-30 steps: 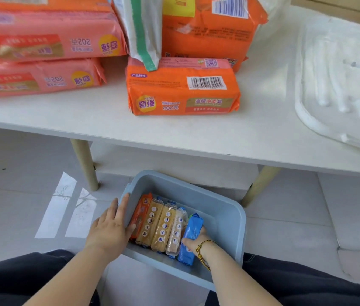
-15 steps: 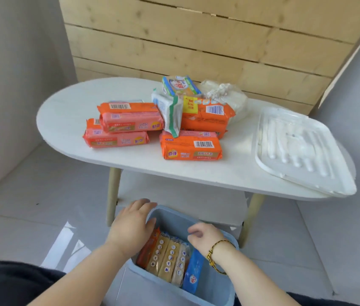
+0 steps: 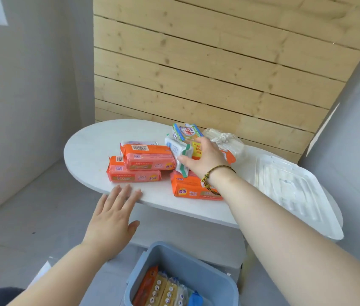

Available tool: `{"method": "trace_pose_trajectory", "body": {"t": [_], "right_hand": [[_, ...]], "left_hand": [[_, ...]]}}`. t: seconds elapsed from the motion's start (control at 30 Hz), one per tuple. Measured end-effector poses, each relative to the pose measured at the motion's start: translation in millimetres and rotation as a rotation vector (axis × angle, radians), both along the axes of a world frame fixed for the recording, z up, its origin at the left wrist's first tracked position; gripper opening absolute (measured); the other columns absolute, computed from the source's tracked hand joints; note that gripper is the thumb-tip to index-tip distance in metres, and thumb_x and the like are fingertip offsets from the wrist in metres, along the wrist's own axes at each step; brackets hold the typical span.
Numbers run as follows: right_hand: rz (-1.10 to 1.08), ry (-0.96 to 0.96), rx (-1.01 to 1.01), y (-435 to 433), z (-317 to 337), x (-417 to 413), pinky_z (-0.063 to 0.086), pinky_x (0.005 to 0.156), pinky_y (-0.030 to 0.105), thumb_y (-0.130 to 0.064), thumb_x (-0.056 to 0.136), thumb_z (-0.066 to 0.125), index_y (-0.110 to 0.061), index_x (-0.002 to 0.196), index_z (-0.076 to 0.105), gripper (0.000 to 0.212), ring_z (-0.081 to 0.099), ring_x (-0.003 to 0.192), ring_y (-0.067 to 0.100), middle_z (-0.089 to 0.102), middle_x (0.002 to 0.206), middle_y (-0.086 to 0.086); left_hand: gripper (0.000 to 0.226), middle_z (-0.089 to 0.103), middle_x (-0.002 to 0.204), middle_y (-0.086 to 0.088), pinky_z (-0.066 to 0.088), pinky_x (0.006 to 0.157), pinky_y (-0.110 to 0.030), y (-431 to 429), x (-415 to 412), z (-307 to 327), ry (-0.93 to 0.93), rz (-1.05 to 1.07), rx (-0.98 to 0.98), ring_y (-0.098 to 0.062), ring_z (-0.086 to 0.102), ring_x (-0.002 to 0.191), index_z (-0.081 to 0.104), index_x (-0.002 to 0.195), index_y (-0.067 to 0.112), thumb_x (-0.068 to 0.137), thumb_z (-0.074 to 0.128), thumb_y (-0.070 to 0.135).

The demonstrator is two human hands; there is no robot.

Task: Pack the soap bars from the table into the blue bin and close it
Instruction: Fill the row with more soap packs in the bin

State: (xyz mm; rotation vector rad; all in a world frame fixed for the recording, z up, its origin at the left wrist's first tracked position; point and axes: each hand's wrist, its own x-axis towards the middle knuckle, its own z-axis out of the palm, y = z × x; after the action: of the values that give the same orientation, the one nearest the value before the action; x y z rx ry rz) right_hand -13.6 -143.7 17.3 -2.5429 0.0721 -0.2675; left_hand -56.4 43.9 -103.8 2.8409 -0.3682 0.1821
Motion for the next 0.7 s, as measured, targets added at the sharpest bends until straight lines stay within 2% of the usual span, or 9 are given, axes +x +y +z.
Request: {"method": "trace_pose_trajectory", "body": {"t": [0.1,0.17,0.23,0.33,0.4,0.43,0.5,0.6,0.7], "right_hand": [[-0.036,0.1,-0.169,14.0,0.8,33.6,0.036,0.103,0.036,-0.043,0.081,0.061,-0.012,0.14,0.028,0.074,0.037,0.131,0.03,0.038,0.143,0.012],[-0.09,0.194,-0.237,19.0,-0.2,50.5,0.042,0.089,0.034,-0.04,0.083,0.059,-0.011,0.138,0.03,0.069,0.042,0.126,0.03,0.041,0.14,0.012],[-0.14,0.276,-0.27,24.3,-1.0,61.6,0.039,0.078,0.031,-0.036,0.084,0.058,-0.009,0.135,0.031,0.064,0.043,0.124,0.031,0.043,0.138,0.013],[-0.158,0.14,-0.464,33.3,-2.3,66.9,0.038,0.093,0.034,-0.038,0.082,0.059,-0.013,0.133,0.036,0.061,0.036,0.128,0.03,0.043,0.138,0.011],[0.014,-0.031,-0.623,43.5,-2.2,68.7,0.03,0.103,0.037,-0.037,0.08,0.06,-0.018,0.133,0.039,0.059,0.033,0.128,0.028,0.044,0.138,0.007],[0.146,-0.03,-0.681,51.0,-2.1,69.8,0.028,0.104,0.036,-0.034,0.08,0.06,-0.02,0.134,0.037,0.061,0.033,0.129,0.027,0.044,0.139,0.006],[0.332,0.084,-0.74,64.5,0.4,71.4,0.03,0.101,0.035,-0.029,0.079,0.06,-0.023,0.139,0.03,0.067,0.039,0.126,0.027,0.048,0.138,0.006],[0.404,0.33,-0.703,74.2,4.2,78.0,0.039,0.089,0.031,-0.029,0.077,0.064,-0.024,0.144,0.015,0.083,0.047,0.121,0.029,0.046,0.139,0.008],[0.435,0.359,-0.807,76.7,-5.3,80.3,0.032,0.105,0.037,-0.033,0.073,0.07,-0.023,0.146,0.011,0.094,0.036,0.132,0.026,0.034,0.147,0.006]], "left_hand": [[0.067,-0.01,0.156,0.001,-0.005,0.117,-0.039,-4.5,3.5,-4.0,0.016,0.014,0.008,-0.023,-0.013,0.143,-0.007,0.143,0.029,0.093,0.037,0.039],[0.068,-0.012,0.156,0.001,-0.005,0.117,-0.039,-5.1,4.7,-5.7,0.015,0.02,0.022,-0.023,-0.015,0.143,-0.009,0.143,0.03,0.093,0.037,0.038],[0.07,-0.014,0.156,0.002,-0.006,0.117,-0.039,-3.8,6.1,-6.9,0.032,0.022,0.029,-0.022,-0.017,0.142,-0.013,0.142,0.03,0.093,0.036,0.039],[0.071,-0.016,0.155,0.003,-0.006,0.117,-0.04,-1.6,7.3,-8.0,0.047,0.009,0.018,-0.021,-0.019,0.142,-0.014,0.142,0.031,0.093,0.036,0.039],[0.071,-0.016,0.155,0.003,-0.008,0.116,-0.04,-0.7,7.8,-7.9,0.046,-0.002,0.004,-0.02,-0.02,0.142,-0.014,0.142,0.032,0.093,0.036,0.04],[0.07,-0.016,0.155,0.003,-0.009,0.116,-0.039,-0.1,8.4,-8.2,0.045,-0.006,-0.001,-0.02,-0.021,0.141,-0.014,0.141,0.032,0.093,0.036,0.04],[0.07,-0.016,0.155,0.003,-0.01,0.116,-0.04,0.4,8.8,-8.0,0.045,-0.019,-0.008,-0.017,-0.028,0.136,-0.014,0.142,0.032,0.093,0.036,0.04],[0.071,-0.017,0.155,0.002,-0.011,0.115,-0.04,2.4,9.8,-7.7,0.054,-0.041,-0.012,-0.013,-0.035,0.121,-0.013,0.142,0.032,0.093,0.038,0.038],[0.071,-0.016,0.155,0.002,-0.011,0.115,-0.039,3.6,10.4,-7.0,0.053,-0.054,-0.023,-0.014,-0.034,0.124,-0.012,0.142,0.032,0.093,0.039,0.037]]}}
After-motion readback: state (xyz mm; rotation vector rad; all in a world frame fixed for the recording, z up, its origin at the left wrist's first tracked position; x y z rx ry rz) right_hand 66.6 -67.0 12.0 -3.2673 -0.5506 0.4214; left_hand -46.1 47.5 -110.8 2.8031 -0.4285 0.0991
